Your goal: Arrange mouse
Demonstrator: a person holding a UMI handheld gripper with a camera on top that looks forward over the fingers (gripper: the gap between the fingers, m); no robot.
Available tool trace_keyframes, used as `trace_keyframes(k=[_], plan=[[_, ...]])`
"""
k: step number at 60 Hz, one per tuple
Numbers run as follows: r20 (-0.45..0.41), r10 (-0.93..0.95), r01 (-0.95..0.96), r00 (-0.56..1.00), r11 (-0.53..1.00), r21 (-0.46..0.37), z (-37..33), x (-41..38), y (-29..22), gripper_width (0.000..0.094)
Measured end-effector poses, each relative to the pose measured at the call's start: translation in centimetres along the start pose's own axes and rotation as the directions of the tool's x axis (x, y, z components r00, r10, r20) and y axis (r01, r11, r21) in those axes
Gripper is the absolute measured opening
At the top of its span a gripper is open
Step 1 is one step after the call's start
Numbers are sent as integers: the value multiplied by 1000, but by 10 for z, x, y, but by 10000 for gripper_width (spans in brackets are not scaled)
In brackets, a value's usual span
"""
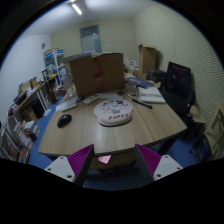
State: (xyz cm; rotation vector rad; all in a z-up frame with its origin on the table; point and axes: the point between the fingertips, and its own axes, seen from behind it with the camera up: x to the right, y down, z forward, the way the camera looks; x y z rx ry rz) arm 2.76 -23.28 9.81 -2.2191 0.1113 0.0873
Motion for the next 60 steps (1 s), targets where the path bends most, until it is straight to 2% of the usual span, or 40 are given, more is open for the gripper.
trace_keyframes(k=[15, 25, 36, 47, 48, 50, 60], plan=[[111, -45, 48, 993, 999, -20, 48, -61, -1, 830], [212, -113, 118, 971, 993, -14, 98, -147, -2, 832], [304, -59, 71, 951, 997, -27, 167, -244, -13, 831], [300, -104, 131, 948, 989, -72, 223, -295, -2, 842], [292, -109, 132, 950, 989, -59, 227, -297, -6, 864], [281, -124, 141, 952, 989, -42, 236, -300, -11, 821], [199, -163, 169, 966, 985, -13, 275, -310, -34, 821]])
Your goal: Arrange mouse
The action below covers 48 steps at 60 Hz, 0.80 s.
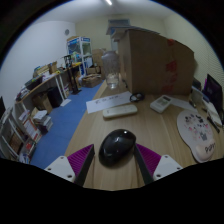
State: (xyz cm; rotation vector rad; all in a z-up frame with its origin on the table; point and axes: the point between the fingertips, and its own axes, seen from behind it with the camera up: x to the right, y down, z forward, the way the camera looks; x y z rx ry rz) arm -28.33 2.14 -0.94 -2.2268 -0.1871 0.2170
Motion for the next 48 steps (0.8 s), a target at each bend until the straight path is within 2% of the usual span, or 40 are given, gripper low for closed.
trace_keyframes(k=[7, 9, 10, 15, 24, 27, 30, 34, 37, 42, 48], plan=[[-42, -64, 65, 997, 998, 7, 25, -2, -14, 838], [-41, -67, 67, 997, 998, 18, 30, -5, -18, 811], [-43, -60, 61, 997, 998, 23, 32, -6, -20, 849], [-52, -54, 56, 997, 997, 44, 37, -8, -24, 567], [-24, -59, 59, 998, 998, 0, 35, -13, -20, 451], [0, -61, 61, 998, 998, -19, 31, -16, -17, 384], [18, -64, 65, 998, 997, -42, 18, -20, -15, 371], [103, -108, 104, 989, 994, 46, -18, -39, -48, 372], [115, -163, 148, 980, 981, 130, -50, -35, -85, 371], [71, -199, 173, 977, 946, 273, -99, 2, -158, 370], [-11, -144, 138, 990, 925, 353, -130, 90, -207, 365]])
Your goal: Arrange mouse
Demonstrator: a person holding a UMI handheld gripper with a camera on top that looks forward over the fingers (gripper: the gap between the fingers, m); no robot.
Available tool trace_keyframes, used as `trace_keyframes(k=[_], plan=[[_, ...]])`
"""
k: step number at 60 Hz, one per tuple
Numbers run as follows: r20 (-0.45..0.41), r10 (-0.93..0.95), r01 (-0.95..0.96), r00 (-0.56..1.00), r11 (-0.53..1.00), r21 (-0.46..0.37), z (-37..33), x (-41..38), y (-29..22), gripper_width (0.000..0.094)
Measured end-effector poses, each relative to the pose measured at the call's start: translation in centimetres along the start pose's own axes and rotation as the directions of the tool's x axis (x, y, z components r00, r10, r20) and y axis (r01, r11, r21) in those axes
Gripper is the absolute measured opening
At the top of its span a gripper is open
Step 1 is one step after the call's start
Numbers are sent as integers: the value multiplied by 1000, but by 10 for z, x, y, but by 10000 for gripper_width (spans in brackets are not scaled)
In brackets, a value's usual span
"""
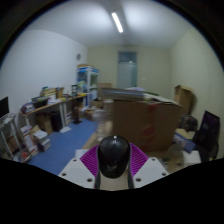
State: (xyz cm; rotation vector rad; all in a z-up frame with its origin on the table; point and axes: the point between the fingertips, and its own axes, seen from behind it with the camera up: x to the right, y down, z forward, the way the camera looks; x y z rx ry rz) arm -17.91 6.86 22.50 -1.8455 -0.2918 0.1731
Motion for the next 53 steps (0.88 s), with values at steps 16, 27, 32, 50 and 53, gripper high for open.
trace_keyframes(k=[16, 27, 32, 50, 53], plan=[[-206, 55, -113, 977, 954, -279, 30, 209, 161, 371], [-185, 89, -154, 979, 913, -378, 44, 215, 244, 422], [-177, 90, -152, 980, 913, -378, 45, 215, 243, 533], [-177, 238, -289, 955, 884, -369, -35, 201, 205, 836], [-175, 260, -307, 950, 883, -354, -64, 198, 196, 838]])
